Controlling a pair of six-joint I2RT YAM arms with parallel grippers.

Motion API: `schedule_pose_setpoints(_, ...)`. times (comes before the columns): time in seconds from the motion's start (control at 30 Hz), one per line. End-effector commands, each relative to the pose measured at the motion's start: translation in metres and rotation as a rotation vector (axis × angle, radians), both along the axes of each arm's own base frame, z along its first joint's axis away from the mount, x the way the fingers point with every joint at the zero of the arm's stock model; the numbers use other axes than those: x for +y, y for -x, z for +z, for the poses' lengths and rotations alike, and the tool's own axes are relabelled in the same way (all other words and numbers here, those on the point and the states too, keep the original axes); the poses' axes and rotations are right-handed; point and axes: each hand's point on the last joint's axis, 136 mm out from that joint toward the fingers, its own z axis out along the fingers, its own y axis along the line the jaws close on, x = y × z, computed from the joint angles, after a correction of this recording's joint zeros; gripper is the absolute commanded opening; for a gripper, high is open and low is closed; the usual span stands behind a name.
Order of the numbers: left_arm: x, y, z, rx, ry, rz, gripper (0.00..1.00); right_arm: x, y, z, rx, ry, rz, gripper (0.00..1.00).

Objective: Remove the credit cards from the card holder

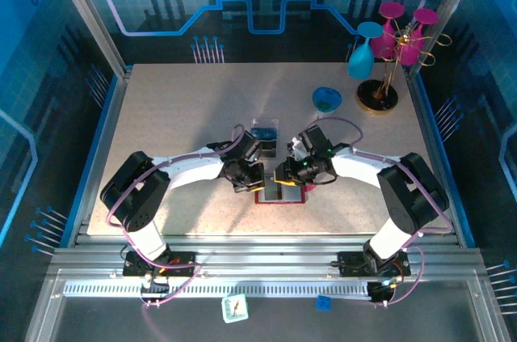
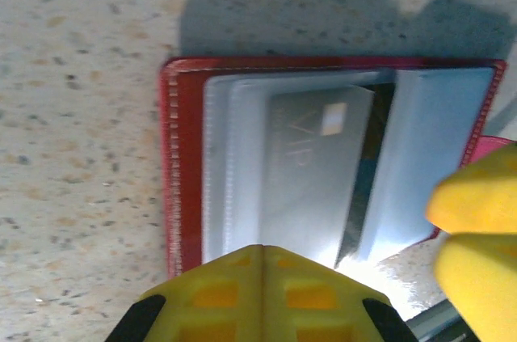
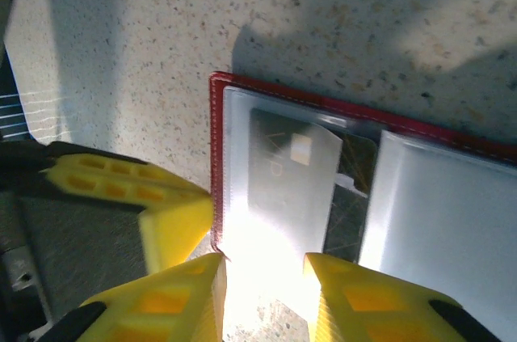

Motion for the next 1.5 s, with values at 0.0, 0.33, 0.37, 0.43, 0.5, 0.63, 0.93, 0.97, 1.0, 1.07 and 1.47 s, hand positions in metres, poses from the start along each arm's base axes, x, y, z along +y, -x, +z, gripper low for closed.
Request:
schedule_pose_setpoints(0.0, -0.001, 0.003, -0.008, 0.02, -0.028, -0.028, 0.0, -0.004, 0.001, 0.002, 0.016, -0.041, -0.016, 0.31)
schedule_pose_setpoints(0.33, 0.008, 0.009, -0.027, 0.058, -0.088, -0.033, 0.0, -0.003, 0.003, -0.007, 0.05, -0.09, -0.018, 0.31)
schedule_pose_setpoints(0.37, 0.009, 0.01, -0.029, 0.065, -0.091, -0.033, 0.0, -0.002, 0.003, -0.008, 0.057, -0.094, -0.016, 0.31)
schedule_pose_setpoints(0.43, 0.009, 0.011, -0.031, 0.07, -0.097, -0.035, 0.0, 0.0, 0.004, -0.012, 0.069, -0.102, -0.01, 0.31)
schedule_pose_setpoints(0.5, 0.011, 0.012, -0.034, 0.077, -0.109, -0.039, 0.0, 0.0, 0.004, -0.015, 0.077, -0.1, -0.009, 0.3)
schedule_pose_setpoints(0.63, 0.014, 0.013, -0.035, 0.084, -0.127, -0.043, 0.0, -0.002, 0.008, -0.024, 0.097, -0.087, -0.006, 0.3)
schedule_pose_setpoints(0.93, 0.014, 0.014, -0.039, 0.099, -0.132, -0.045, 0.0, -0.008, 0.01, -0.031, 0.095, -0.043, -0.002, 0.3)
schedule_pose_setpoints(0.97, 0.014, 0.015, -0.039, 0.1, -0.131, -0.045, 0.0, -0.009, 0.01, -0.032, 0.095, -0.04, -0.001, 0.3)
schedule_pose_setpoints(1.0, 0.014, 0.015, -0.039, 0.1, -0.13, -0.047, 0.0, -0.009, 0.01, -0.032, 0.096, -0.035, 0.0, 0.3)
schedule_pose_setpoints(1.07, 0.014, 0.015, -0.04, 0.104, -0.133, -0.047, 0.0, -0.009, 0.01, -0.032, 0.095, -0.034, 0.001, 0.3)
schedule_pose_setpoints(1.47, 0.017, 0.018, -0.044, 0.115, -0.143, -0.044, 0.0, -0.005, 0.006, -0.012, 0.054, -0.085, -0.01, 0.3)
